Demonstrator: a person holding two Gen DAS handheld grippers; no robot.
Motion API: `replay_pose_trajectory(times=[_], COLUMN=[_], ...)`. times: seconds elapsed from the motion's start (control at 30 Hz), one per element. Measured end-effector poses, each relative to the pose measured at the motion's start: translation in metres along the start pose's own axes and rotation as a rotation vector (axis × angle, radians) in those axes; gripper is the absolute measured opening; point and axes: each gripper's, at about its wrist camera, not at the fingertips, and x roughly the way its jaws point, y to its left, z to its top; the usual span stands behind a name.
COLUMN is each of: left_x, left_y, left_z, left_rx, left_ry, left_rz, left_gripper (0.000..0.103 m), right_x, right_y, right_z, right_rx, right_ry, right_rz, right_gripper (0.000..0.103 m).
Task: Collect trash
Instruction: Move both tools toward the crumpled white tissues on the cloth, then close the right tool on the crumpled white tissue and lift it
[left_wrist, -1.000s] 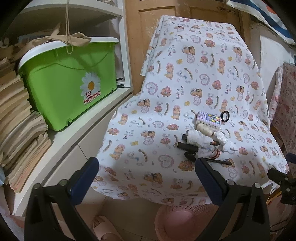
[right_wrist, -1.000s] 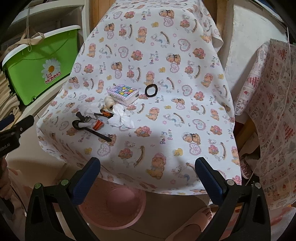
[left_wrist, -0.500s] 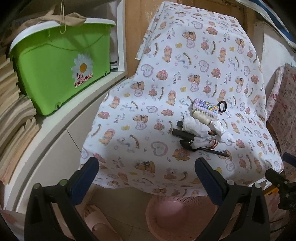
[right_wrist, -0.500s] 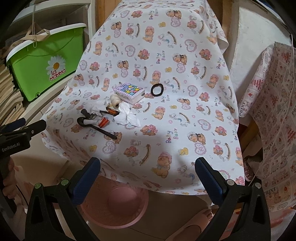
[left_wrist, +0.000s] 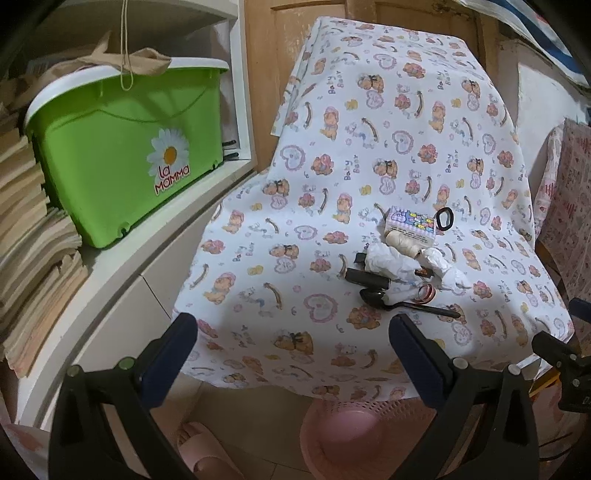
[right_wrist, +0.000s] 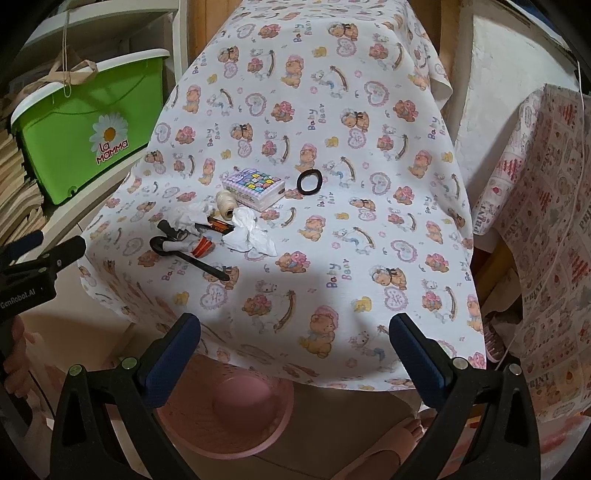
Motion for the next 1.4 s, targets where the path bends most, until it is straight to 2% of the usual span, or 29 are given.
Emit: replay_pose_trajectory(times=[0.17, 0.27, 0.33, 0.47, 0.5, 0.57, 0.6, 0.63, 0.7, 0.83, 1.0, 1.13, 1.23, 1.27, 1.33, 1.37, 1.4], left_x=[0.000, 0.006, 0.011, 0.013, 0.015, 0.027, 0.039, 0.045, 0.053, 0.057, 0.084, 0.093, 0.098, 0.100, 0.105, 0.108, 0.110], left_y=[-0.001, -0.003, -0.004, -0.016, -0.018, -0.026, -0.032, -0.036, -0.041, -0.049, -0.050, -0.055, -0.058, -0.059, -0.060, -0.059, -0.057], left_z=[0.000, -0.003, -0.001, 0.013, 0.016, 0.023, 0.023, 0.023, 0.023, 0.035, 0.038, 0.041, 0.042, 0.042, 0.041, 0.041, 0.041], left_rx=[0.004, -0.002, -0.004, 0.010, 0.010, 0.008, 0.012, 0.016, 0.002, 0.021, -0.017, 0.017, 0.022, 0.027, 0.037, 0.027, 0.009], left_ry=[-0.008, -0.024, -0.008, -0.030, -0.028, -0.003, 0.034, 0.057, 0.071, 0.038, 0.113, 0.113, 0.125, 0.127, 0.137, 0.147, 0.154], left_rz=[-0.013, 0.040, -0.016, -0.077, -0.100, -0.171, -0.223, -0.224, -0.216, -0.239, -0.265, -0.259, -0.282, -0.281, -0.269, -0.271, -0.284], left_gripper=[0.103, 0.102, 0.089, 0.071, 0.063, 0.061, 0.061, 0.056, 0.055, 0.055, 0.055, 0.055, 0.055, 0.055, 0.054, 0.053, 0.046], right_x=[-0.002, -0.003, -0.002, -0.004, -0.004, -0.001, 0.001, 0.004, 0.010, 0.020, 0.034, 0.046, 0.056, 0.060, 0.071, 0.076, 0.082], right_y=[-0.002, -0.003, -0.002, 0.000, 0.002, 0.004, 0.005, 0.005, 0.005, 0.003, -0.002, -0.002, -0.002, -0.002, -0.002, -0.003, -0.003], right_z=[0.000, 0.000, 0.002, 0.008, 0.011, 0.014, 0.016, 0.018, 0.018, 0.018, 0.026, 0.035, 0.040, 0.041, 0.047, 0.050, 0.053], right_rx=[0.017, 0.020, 0.018, 0.024, 0.013, -0.001, 0.000, 0.005, 0.010, -0.005, 0.017, 0.006, 0.027, 0.036, 0.059, 0.075, 0.092], right_ry=[-0.004, -0.009, -0.007, -0.021, -0.029, -0.036, -0.033, -0.026, -0.015, -0.013, -0.020, -0.037, -0.036, -0.029, 0.005, 0.022, 0.036], right_rz=[0.005, 0.009, 0.024, 0.056, 0.055, 0.053, 0.057, 0.064, 0.074, 0.040, 0.074, 0.104, 0.148, 0.164, 0.215, 0.235, 0.256], right_gripper=[0.103, 0.101, 0.095, 0.083, 0.082, 0.073, 0.072, 0.069, 0.067, 0.064, 0.062, 0.062, 0.060, 0.050, 0.045, 0.045, 0.045])
